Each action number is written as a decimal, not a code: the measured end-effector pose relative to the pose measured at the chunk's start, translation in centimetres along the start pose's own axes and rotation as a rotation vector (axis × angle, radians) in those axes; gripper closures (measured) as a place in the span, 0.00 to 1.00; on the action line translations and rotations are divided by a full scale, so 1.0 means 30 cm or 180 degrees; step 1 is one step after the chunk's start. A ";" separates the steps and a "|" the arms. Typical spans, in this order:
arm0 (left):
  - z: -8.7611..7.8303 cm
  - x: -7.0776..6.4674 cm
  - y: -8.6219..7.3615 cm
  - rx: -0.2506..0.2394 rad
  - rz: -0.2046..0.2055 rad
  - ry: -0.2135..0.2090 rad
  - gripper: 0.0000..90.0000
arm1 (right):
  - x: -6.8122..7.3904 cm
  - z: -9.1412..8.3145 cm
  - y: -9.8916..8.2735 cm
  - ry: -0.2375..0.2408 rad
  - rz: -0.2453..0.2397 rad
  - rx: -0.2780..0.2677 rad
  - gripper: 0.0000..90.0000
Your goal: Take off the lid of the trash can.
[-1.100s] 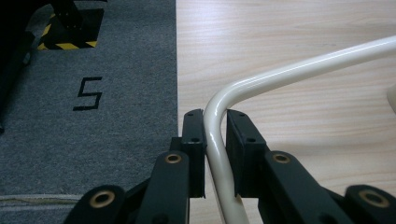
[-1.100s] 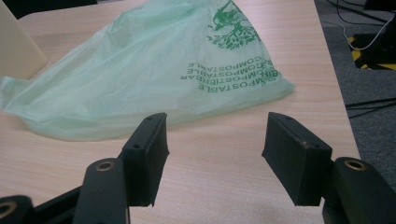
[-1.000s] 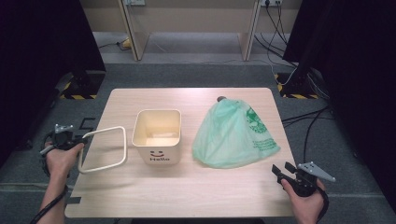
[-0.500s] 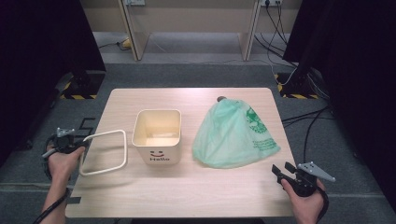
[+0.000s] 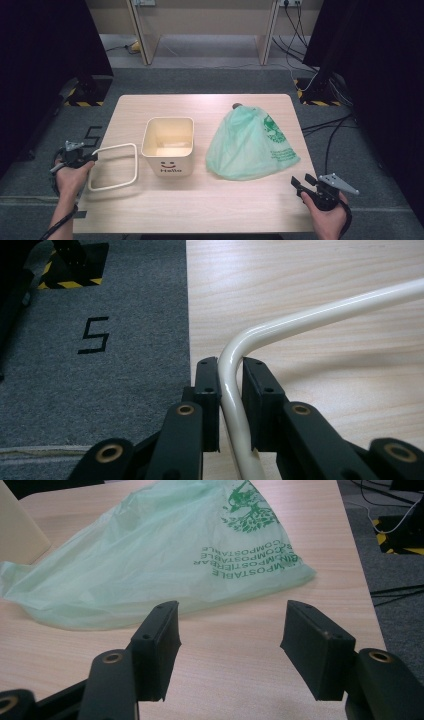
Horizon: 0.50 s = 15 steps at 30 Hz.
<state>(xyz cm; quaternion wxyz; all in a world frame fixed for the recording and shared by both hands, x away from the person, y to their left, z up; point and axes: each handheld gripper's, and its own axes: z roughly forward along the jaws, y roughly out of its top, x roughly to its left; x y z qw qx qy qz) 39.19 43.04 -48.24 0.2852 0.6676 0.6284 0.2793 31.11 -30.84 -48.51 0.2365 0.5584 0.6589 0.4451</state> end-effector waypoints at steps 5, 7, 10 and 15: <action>0.016 0.001 -0.019 0.0001 0.0017 0.0026 0.86 | 0.000 0.000 0.000 0.0000 -0.0003 0.0001 0.44; 0.020 0.000 -0.024 0.0017 0.0033 0.0030 0.86 | 0.000 0.001 0.000 0.0003 -0.0005 0.0005 0.44; 0.026 -0.003 -0.031 0.0022 0.0039 0.0033 0.86 | 0.000 0.001 0.000 0.0003 -0.0007 0.0005 0.44; 0.039 -0.008 -0.043 0.0016 0.0039 0.0040 0.86 | 0.000 0.001 0.000 0.0002 -0.0003 0.0004 0.44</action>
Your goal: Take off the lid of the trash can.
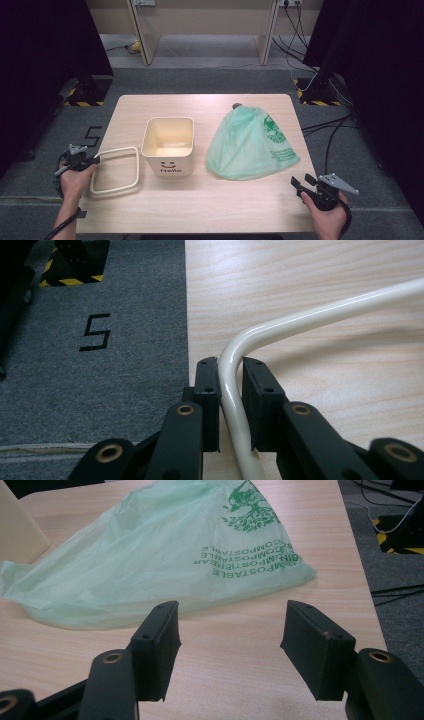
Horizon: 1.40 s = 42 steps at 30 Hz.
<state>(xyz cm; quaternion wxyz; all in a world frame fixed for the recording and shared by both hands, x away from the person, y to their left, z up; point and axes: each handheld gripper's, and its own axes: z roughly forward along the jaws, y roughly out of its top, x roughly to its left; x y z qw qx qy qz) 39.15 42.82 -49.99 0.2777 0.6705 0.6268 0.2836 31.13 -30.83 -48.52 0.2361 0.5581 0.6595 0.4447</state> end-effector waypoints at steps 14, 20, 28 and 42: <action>0.028 -0.007 -0.023 0.0064 0.0049 0.0009 0.86 | 0.000 -0.001 0.000 -0.0003 0.0000 -0.0003 0.44; 0.034 -0.010 -0.030 0.0070 0.0059 -0.0001 0.85 | 0.001 -0.001 0.000 -0.0004 0.0004 0.0001 0.44; 0.031 -0.013 -0.031 0.0041 0.0008 -0.0035 0.78 | 0.000 -0.001 0.000 -0.0001 0.0005 0.0002 0.44; -0.048 -0.043 -0.032 -0.0406 -0.0137 -0.0057 0.48 | -0.002 0.001 -0.001 -0.0004 0.0011 0.0015 0.44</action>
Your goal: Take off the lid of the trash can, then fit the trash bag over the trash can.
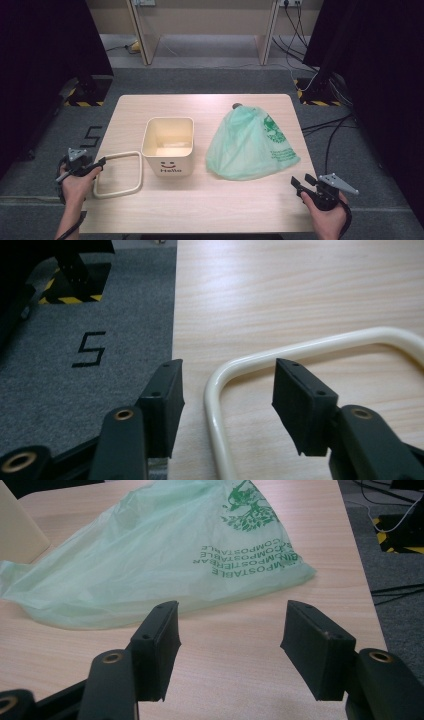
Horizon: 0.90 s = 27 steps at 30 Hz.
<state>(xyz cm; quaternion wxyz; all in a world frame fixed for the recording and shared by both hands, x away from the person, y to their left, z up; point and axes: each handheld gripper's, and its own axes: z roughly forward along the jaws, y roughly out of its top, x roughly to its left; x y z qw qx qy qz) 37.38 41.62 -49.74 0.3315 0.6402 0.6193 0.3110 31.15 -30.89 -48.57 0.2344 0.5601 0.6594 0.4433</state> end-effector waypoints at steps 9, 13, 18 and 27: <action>-0.028 -0.019 -0.003 -0.0167 -0.0062 0.0031 0.45 | -0.011 0.003 -0.004 -0.0042 0.0046 -0.0002 0.44; -0.035 -0.015 -0.003 -0.0217 -0.0085 0.0066 0.45 | -0.018 0.000 -0.005 -0.0040 0.0070 -0.0025 0.44; -0.043 -0.018 -0.003 -0.0224 -0.0065 0.0023 0.45 | -0.013 0.003 -0.003 -0.0045 0.0059 -0.0012 0.44; -0.054 -0.022 0.008 -0.0262 -0.0029 0.0022 0.44 | -0.002 0.015 0.006 -0.0054 -0.0041 -0.0002 0.40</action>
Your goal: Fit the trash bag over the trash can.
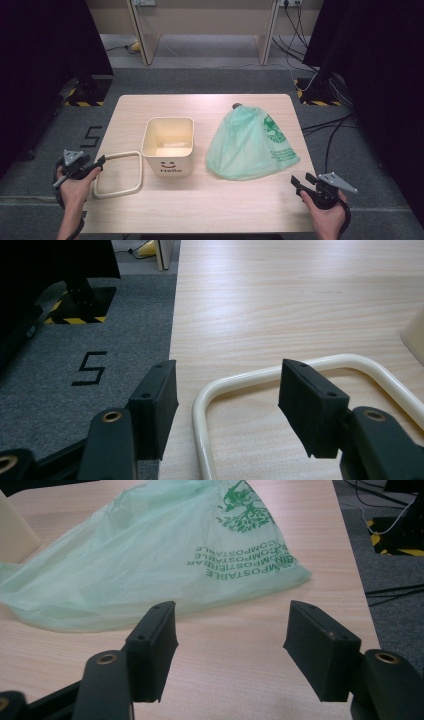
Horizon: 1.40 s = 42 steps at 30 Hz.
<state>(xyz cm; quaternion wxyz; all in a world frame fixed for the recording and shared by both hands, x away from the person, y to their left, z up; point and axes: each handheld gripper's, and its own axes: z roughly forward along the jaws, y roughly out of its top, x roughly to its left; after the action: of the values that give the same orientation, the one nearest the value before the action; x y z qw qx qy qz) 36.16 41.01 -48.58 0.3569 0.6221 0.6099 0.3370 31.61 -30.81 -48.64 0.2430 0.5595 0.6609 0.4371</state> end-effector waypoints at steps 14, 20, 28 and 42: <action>-0.020 -0.021 -0.006 -0.0029 0.0020 -0.0029 0.44 | 0.077 0.119 0.121 0.0029 -0.0193 0.0096 0.22; -0.012 -0.031 -0.005 -0.0024 0.0054 -0.0051 0.44 | 0.125 0.230 0.169 0.0024 -0.0236 0.0317 0.19; -0.013 -0.036 -0.004 -0.0041 0.0094 -0.0044 0.45 | 0.186 0.376 0.243 -0.0008 -0.0335 0.0574 0.18; -0.012 -0.033 -0.009 -0.0079 0.0084 -0.0026 0.45 | 0.217 0.555 0.305 -0.0132 -0.0358 0.0772 0.19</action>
<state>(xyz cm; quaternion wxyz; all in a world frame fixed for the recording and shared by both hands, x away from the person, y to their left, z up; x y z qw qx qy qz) 35.68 40.05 -48.62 0.3626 0.6271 0.5959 0.3466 48.26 -19.58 -48.10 0.2114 0.5558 0.7340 0.3281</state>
